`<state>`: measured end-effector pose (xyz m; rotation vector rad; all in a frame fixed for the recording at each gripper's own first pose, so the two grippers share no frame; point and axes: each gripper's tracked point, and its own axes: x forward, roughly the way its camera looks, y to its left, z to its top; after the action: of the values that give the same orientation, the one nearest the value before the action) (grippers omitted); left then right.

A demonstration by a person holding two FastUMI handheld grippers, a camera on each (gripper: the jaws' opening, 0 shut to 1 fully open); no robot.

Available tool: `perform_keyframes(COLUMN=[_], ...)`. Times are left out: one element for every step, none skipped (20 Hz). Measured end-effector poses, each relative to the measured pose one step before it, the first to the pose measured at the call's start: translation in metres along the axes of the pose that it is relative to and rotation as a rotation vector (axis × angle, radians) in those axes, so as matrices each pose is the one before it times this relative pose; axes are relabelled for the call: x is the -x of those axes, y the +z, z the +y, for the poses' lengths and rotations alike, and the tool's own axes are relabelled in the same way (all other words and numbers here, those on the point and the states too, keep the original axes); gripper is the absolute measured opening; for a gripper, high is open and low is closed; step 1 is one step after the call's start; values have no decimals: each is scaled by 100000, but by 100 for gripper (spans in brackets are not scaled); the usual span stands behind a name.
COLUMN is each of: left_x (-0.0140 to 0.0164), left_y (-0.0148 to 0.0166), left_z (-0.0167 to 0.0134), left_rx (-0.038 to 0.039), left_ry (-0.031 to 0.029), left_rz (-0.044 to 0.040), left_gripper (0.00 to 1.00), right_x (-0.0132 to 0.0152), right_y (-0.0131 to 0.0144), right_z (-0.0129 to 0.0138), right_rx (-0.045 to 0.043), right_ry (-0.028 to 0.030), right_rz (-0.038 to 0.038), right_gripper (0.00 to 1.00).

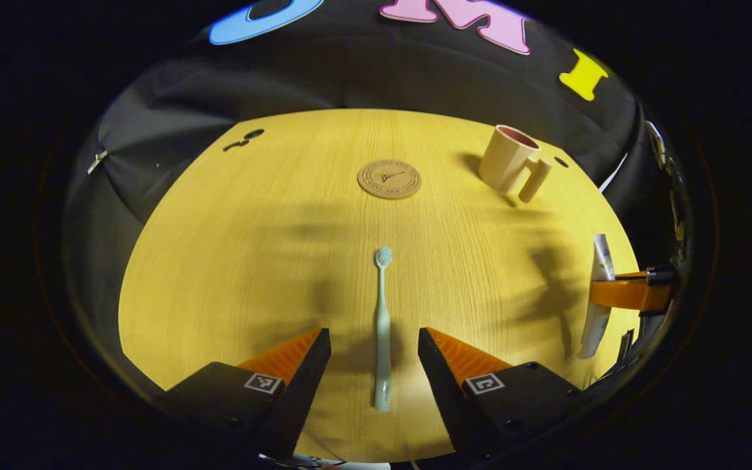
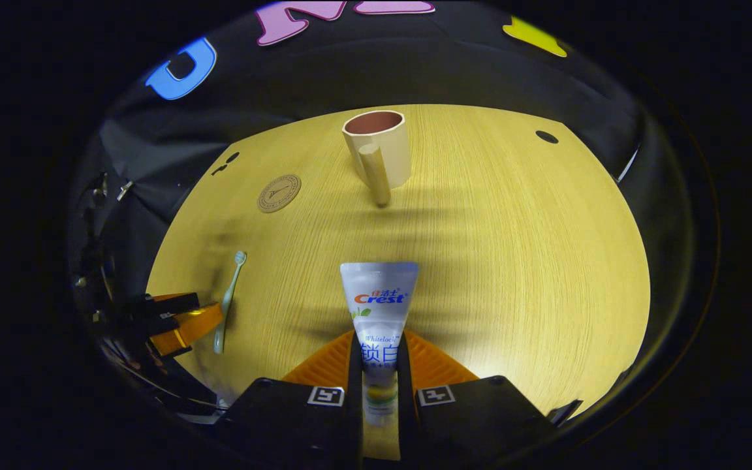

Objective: Put the toothbrush and toothpaste on the desktop into the cup, then pick up the cup and place it on the coaster on the desktop.

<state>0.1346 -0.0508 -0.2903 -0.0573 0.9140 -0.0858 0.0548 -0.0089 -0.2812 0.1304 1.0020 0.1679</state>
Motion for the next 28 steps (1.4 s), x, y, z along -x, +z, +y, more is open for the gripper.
perform_keyframes(left_x=[-537,-459,-417,-395,-323,-137,-195,-256,-20,28,74,-83,7,-309,293,124,4,-68,4,68,-24,29,32,7,116,132,260,299], left_y=[-125,-332,-166,-191,-176,-84,154,74,-121,-36,-204,36,-88,36,-44,143,-88,-17,31,48,160,-42,51,8,7,76,128,221], left_z=[-95,-88,0,-8,-60,21,-69,-158,-61,-129,-22,-69,-22,-60,-18,-63,-48,101,43,-48,37,37,-17,12,-80,-53,-202,-304], left_rx=[-373,-407,85,302,256,-511,-700,-509,-707,-1108,-1109,-673,53,932,1012,841,-211,-1552,-983,-363,-601,-217,404,442,299,435,83,-82], left_ry=[536,224,608,380,264,1344,131,-178,-270,-620,-294,-294,138,123,157,-92,-52,-259,-91,-30,-70,-156,-195,-276,-470,-281,-1029,-990], left_rz=[2521,2420,1990,1998,1623,1235,105,688,1750,1630,2950,2444,2673,2433,2208,1224,1296,285,-191,-822,-1216,-1001,-772,-1122,-1322,-1647,-1804,-2384], left_gripper=[86,83,81,79,80,77,76,77,72,75,68,59,54,46,36,25,13,14,13,11,5,8,7,7,7,7,7,7], right_x=[10,-60,-23,56,94,-23,-65,138,68,29,64,29,223,42,68,46,133,96,110,254,189,198,189,182,101,95,104,-58], right_y=[-118,-146,-12,-107,-31,32,26,-17,7,32,-8,63,-72,117,86,-32,133,209,232,252,297,427,539,472,613,649,800,787], right_z=[-149,-147,-121,-71,-159,-173,-139,-113,-132,-75,23,18,110,74,86,124,175,23,14,-66,-25,-8,6,-40,-50,-30,58,218], right_rx=[-417,-315,-237,4,53,-254,-184,-155,-159,-143,113,496,670,441,80,-82,-89,252,730,673,309,-71,39,399,718,797,375,453], right_ry=[836,708,540,651,497,402,543,503,499,529,771,581,424,509,635,828,634,190,-142,-293,-248,-184,-34,-141,-242,-107,444,615], right_rz=[214,44,-254,-291,-178,-370,-280,-273,-235,-207,-246,-323,-391,-556,-205,145,-125,-672,-836,-759,-864,-997,-1085,-1072,-1274,-1395,-2013,-1604], right_gripper=[26,26,26,26,26,26,26,26,26,25,26,26,26,26,25,26,26,25,26,26,26,26,26,26,26,26,26,25])
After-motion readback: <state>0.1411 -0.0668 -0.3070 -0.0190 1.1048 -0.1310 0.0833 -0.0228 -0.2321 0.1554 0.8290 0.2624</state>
